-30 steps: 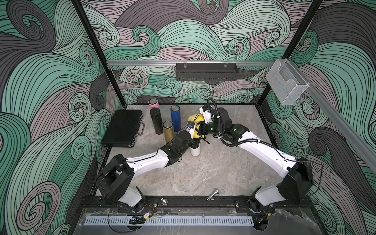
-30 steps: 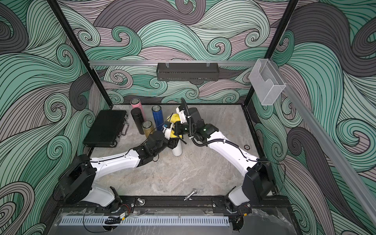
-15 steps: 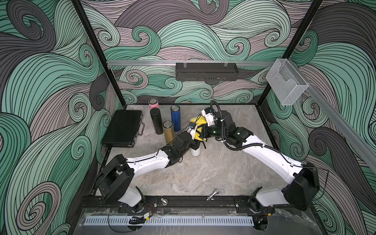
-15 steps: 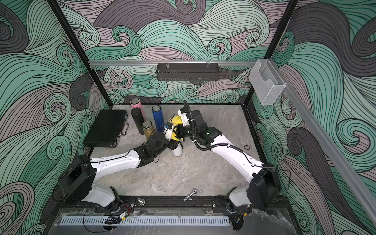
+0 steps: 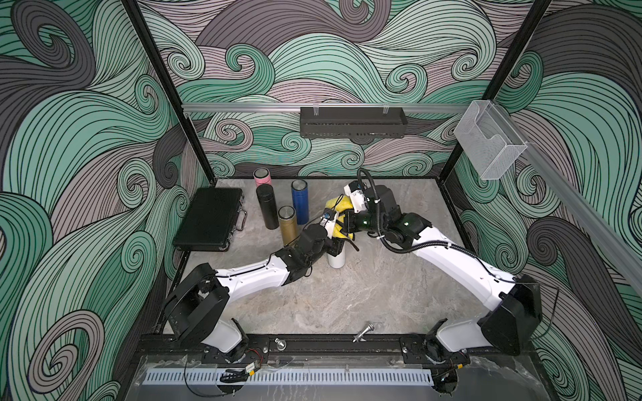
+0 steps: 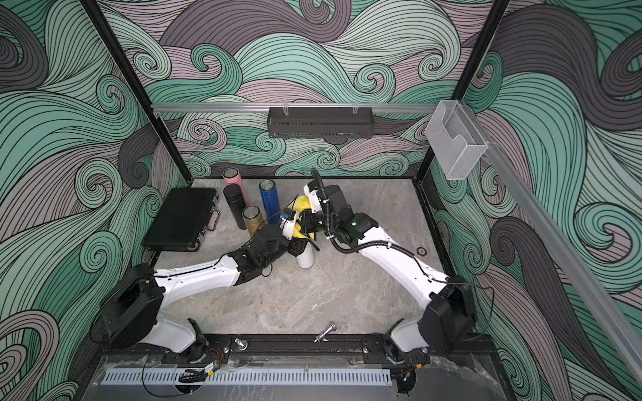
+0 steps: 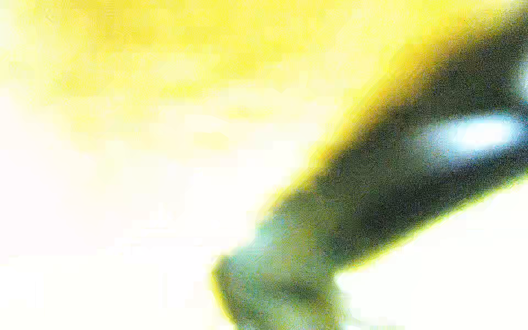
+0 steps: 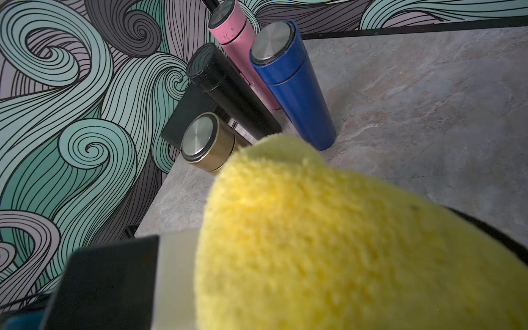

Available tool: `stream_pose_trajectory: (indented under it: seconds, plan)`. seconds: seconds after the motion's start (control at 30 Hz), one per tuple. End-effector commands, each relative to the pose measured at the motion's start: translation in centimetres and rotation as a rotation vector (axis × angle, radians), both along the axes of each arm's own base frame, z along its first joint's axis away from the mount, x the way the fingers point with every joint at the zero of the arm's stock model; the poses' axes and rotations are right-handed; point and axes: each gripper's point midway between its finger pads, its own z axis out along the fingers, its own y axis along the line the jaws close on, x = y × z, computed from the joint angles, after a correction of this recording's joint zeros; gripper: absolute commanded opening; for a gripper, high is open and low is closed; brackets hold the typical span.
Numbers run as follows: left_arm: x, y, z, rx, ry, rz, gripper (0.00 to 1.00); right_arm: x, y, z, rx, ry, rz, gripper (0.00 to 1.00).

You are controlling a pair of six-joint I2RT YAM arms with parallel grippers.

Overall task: Wipe the surface of the thermos
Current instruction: Wipe the dirt from the surface of the thermos.

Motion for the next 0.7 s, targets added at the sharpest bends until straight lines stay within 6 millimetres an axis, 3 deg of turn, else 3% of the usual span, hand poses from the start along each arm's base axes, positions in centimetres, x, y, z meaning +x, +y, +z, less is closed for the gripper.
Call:
stream_pose_trajectory:
  seconds: [0.0, 0.13, 0.27, 0.43, 0.53, 0.67]
  plan:
    - [-0.5, -0.8, 0.0, 0.022, 0.010, -0.045, 0.00, 0.3, 1.4, 1.7, 0.037, -0.061, 0.046, 0.00]
    - [-0.6, -0.7, 0.3, 0.019, 0.003, -0.044, 0.00, 0.7, -1.1, -0.7, -0.015, -0.040, -0.067, 0.00]
    - [-0.9, -0.8, 0.0, 0.023, 0.017, -0.057, 0.00, 2.0, -6.5, -3.8, -0.075, 0.030, -0.275, 0.00]
    - [-1.4, -0.4, 0.1, 0.016, 0.019, -0.064, 0.00, 2.4, -11.2, -4.2, -0.089, 0.026, -0.429, 0.00]
    - [-1.7, -0.3, 0.3, 0.013, 0.017, -0.074, 0.00, 2.2, -11.4, -2.8, -0.022, -0.007, -0.413, 0.00]
    - [-1.9, -0.5, 0.6, 0.002, 0.002, -0.093, 0.00, 1.7, -9.0, -1.5, 0.102, -0.034, -0.292, 0.00]
